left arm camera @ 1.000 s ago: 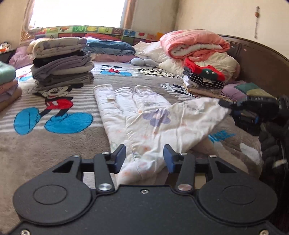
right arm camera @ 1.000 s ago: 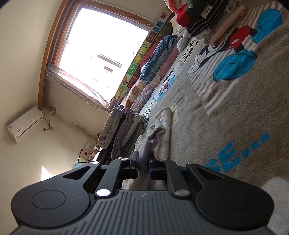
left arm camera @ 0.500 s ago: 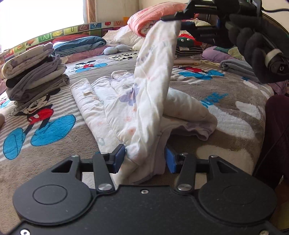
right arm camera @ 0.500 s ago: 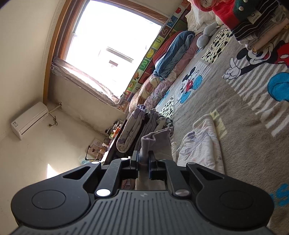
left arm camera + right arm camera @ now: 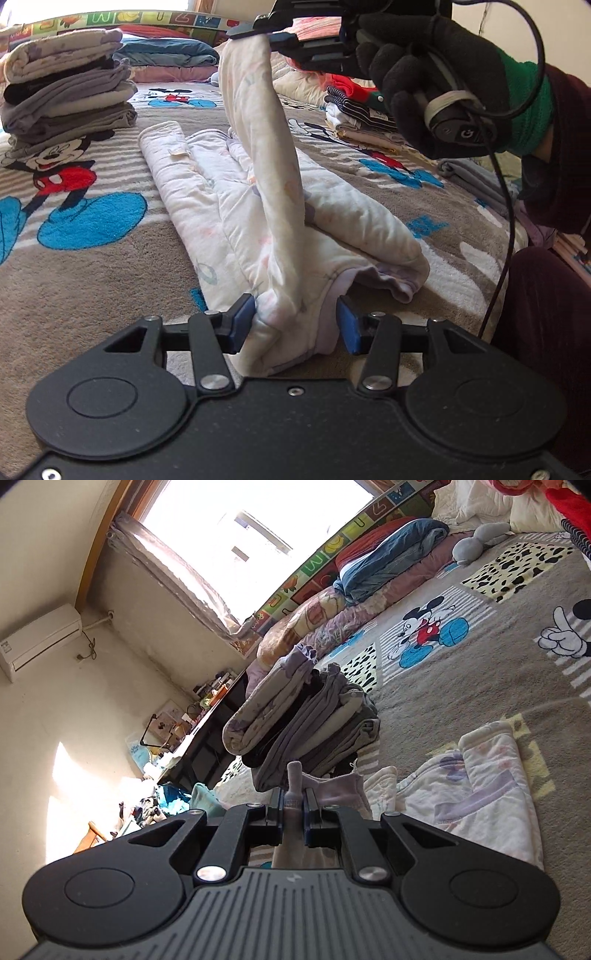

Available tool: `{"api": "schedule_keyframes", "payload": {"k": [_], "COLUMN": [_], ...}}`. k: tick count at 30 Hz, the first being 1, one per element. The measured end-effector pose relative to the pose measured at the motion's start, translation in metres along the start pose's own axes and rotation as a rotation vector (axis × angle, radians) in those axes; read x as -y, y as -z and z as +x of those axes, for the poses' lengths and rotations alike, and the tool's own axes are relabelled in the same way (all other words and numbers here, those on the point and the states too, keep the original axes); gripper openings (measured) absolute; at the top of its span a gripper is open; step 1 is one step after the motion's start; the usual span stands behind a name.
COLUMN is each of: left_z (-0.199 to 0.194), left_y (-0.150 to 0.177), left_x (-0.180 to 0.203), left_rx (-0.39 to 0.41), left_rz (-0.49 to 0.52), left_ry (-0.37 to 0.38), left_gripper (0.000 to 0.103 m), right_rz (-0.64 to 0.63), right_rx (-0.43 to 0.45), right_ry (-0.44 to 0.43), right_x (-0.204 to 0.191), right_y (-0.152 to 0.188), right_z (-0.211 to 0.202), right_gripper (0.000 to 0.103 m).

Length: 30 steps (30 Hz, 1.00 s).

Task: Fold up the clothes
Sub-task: 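Fold the lifted quilt end over toward the left gripper with the right gripper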

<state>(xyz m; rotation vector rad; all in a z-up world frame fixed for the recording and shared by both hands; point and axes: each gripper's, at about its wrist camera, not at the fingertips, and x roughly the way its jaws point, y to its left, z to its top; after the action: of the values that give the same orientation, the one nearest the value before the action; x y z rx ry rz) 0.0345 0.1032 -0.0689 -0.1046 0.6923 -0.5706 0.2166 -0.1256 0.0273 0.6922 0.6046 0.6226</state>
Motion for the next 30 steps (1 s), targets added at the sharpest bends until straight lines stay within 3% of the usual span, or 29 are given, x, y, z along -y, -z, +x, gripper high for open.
{"api": "schedule_keyframes", "payload": {"k": [11, 15, 19, 23, 30], "left_z": [-0.001, 0.001, 0.000, -0.003, -0.001], "left_y": [-0.003, -0.003, -0.004, -0.004, -0.004], "left_x": [-0.025, -0.031, -0.034, -0.036, -0.036], "left_rx": [0.007, 0.008, 0.011, 0.025, 0.025], "left_rz": [-0.156, -0.200, -0.221, -0.240, -0.238], "left_ry": [0.068, 0.085, 0.093, 0.098, 0.095], "left_gripper": [0.047, 0.047, 0.047, 0.047, 0.047], "right_rz": [-0.092, -0.077, -0.079, -0.111, -0.168], "right_rx": [-0.144, -0.174, -0.126, -0.130, -0.259], "right_ry": [0.219, 0.198, 0.152, 0.204, 0.237], "right_x": [0.009, 0.020, 0.023, 0.032, 0.045], "right_y": [0.006, 0.009, 0.001, -0.005, 0.008], "right_z": [0.090, 0.108, 0.095, 0.084, 0.098], "right_gripper": [0.012, 0.018, 0.037, 0.040, 0.040]}}
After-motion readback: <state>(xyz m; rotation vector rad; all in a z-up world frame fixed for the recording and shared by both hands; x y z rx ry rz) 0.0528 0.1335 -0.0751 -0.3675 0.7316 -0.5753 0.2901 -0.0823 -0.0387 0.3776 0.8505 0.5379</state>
